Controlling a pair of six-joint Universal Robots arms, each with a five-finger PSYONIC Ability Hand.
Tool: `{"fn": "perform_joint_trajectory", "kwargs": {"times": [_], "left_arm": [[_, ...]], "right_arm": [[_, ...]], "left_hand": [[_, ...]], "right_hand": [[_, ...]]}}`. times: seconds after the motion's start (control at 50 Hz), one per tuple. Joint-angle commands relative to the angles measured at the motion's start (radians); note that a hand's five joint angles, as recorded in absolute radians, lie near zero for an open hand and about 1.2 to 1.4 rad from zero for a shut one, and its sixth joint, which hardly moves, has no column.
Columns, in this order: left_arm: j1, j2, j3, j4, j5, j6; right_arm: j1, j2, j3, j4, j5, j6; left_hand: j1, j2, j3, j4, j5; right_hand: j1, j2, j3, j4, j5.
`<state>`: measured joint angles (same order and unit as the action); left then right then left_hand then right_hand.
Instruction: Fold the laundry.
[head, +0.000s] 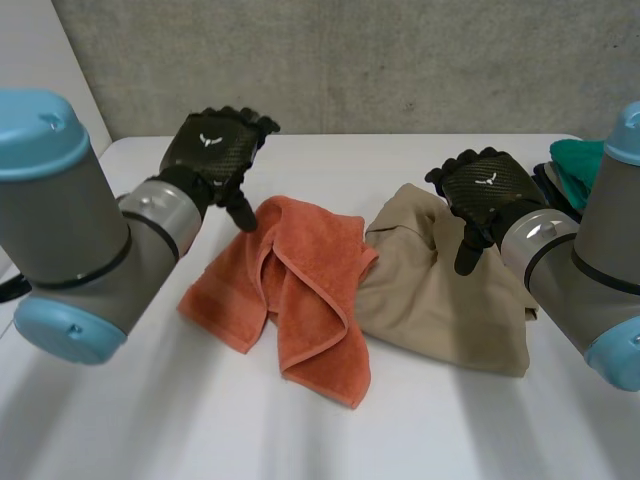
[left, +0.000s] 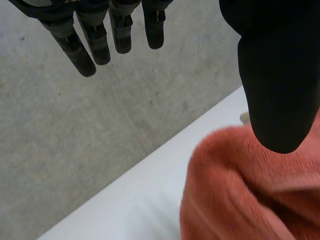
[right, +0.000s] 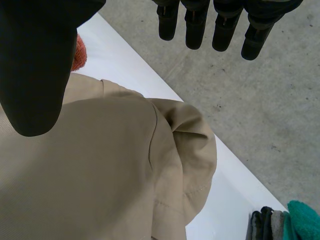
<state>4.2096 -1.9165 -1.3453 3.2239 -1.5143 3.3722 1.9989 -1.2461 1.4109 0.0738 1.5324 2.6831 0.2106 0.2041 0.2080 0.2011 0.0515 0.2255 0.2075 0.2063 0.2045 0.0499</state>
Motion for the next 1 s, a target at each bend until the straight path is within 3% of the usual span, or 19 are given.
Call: {"fn": "perform_joint_trajectory", "kwargs": {"times": [0.02, 0.14, 0.28, 0.3, 0.34, 0.36, 0.42, 0.44, 0.52, 0.68, 0.76, 0.88, 0.9, 0.92, 0.94, 1.0], "left_arm": [[0.006, -0.128, 0.211, -0.175, 0.104, -0.007], [0.0, -0.329, 0.428, -0.349, 0.137, 0.024], [0.003, -0.57, 0.623, -0.486, 0.117, 0.162], [0.004, -0.591, 0.635, -0.486, 0.105, 0.182], [0.01, -0.592, 0.635, -0.467, 0.082, 0.182], [0.018, -0.59, 0.632, -0.448, 0.065, 0.176], [0.052, -0.55, 0.608, -0.342, -0.036, 0.145], [0.07, -0.518, 0.582, -0.302, -0.087, 0.133], [0.156, -0.416, 0.516, -0.222, -0.158, 0.154], [0.427, -0.317, 0.48, -0.119, -0.123, 0.269], [0.501, -0.352, 0.502, -0.108, -0.109, 0.346], [0.538, -0.458, 0.54, -0.073, -0.093, 0.406], [0.537, -0.469, 0.546, -0.07, -0.09, 0.407], [0.53, -0.487, 0.551, -0.075, -0.081, 0.407], [0.523, -0.49, 0.552, -0.081, -0.075, 0.409], [0.481, -0.463, 0.531, -0.122, -0.049, 0.406]], "right_arm": [[-0.005, 0.005, -0.003, 0.001, -0.001, 0.014], [-0.008, 0.014, -0.001, 0.001, 0.002, 0.014], [-0.015, 0.022, 0.003, 0.003, 0.002, 0.014], [-0.017, 0.022, 0.005, 0.003, 0.002, 0.014], [-0.02, 0.024, 0.008, 0.003, 0.002, 0.014], [-0.022, 0.025, 0.01, 0.003, 0.002, 0.012], [-0.026, 0.027, 0.014, -0.002, 0.002, 0.008], [-0.028, 0.027, 0.016, -0.003, 0.002, 0.004], [-0.028, 0.027, 0.019, -0.002, 0.002, -0.002], [-0.008, 0.034, 0.02, 0.0, 0.002, -0.005], [0.007, 0.043, 0.017, -0.003, 0.002, -0.011], [0.023, 0.06, 0.011, -0.002, 0.003, -0.022], [0.023, 0.062, 0.008, 0.001, 0.003, -0.023], [0.024, 0.062, 0.003, 0.003, 0.003, -0.023], [0.024, 0.062, 0.002, 0.004, 0.003, -0.019], [0.023, 0.053, 0.0, 0.011, 0.003, -0.016]], "left_hand": [[-0.036, -0.03, -0.033, -0.027, -0.051], [-0.036, -0.03, -0.033, -0.027, -0.051], [-0.036, -0.03, -0.033, -0.027, -0.051], [0.424, 0.43, 0.426, 0.433, 0.408], [1.042, 1.048, 1.044, 1.051, 1.026], [1.184, 1.191, 1.187, 1.194, 1.169], [1.186, 1.192, 1.188, 1.195, 1.17], [1.186, 1.192, 1.188, 1.195, 1.17], [1.186, 1.192, 1.188, 1.195, 1.17], [1.186, 1.192, 1.188, 1.195, 1.17], [1.186, 1.192, 1.188, 1.195, 1.17], [1.186, 1.192, 1.188, 1.195, 1.17], [0.98, 0.986, 0.982, 0.989, 0.964], [0.283, 0.289, 0.286, 0.292, 0.268], [-0.036, -0.03, -0.033, -0.027, -0.051], [-0.036, -0.03, -0.033, -0.027, -0.051]], "right_hand": [[-0.051, -0.033, -0.032, -0.03, -0.05], [-0.051, -0.033, -0.032, -0.03, -0.05], [-0.051, -0.033, -0.032, -0.03, -0.05], [-0.051, -0.033, -0.032, -0.03, -0.05], [-0.051, -0.033, -0.032, -0.03, -0.05], [-0.051, -0.033, -0.032, -0.03, -0.05], [-0.051, -0.033, -0.032, -0.03, -0.05], [-0.051, -0.033, -0.032, -0.03, -0.05], [-0.051, -0.033, -0.032, -0.03, -0.05], [-0.051, -0.033, -0.032, -0.03, -0.05], [-0.051, -0.033, -0.032, -0.03, -0.05], [-0.051, -0.033, -0.032, -0.03, -0.05], [-0.051, -0.033, -0.032, -0.03, -0.05], [-0.051, -0.033, -0.032, -0.03, -0.05], [-0.051, -0.033, -0.032, -0.03, -0.05], [-0.051, -0.033, -0.032, -0.03, -0.05]]}}
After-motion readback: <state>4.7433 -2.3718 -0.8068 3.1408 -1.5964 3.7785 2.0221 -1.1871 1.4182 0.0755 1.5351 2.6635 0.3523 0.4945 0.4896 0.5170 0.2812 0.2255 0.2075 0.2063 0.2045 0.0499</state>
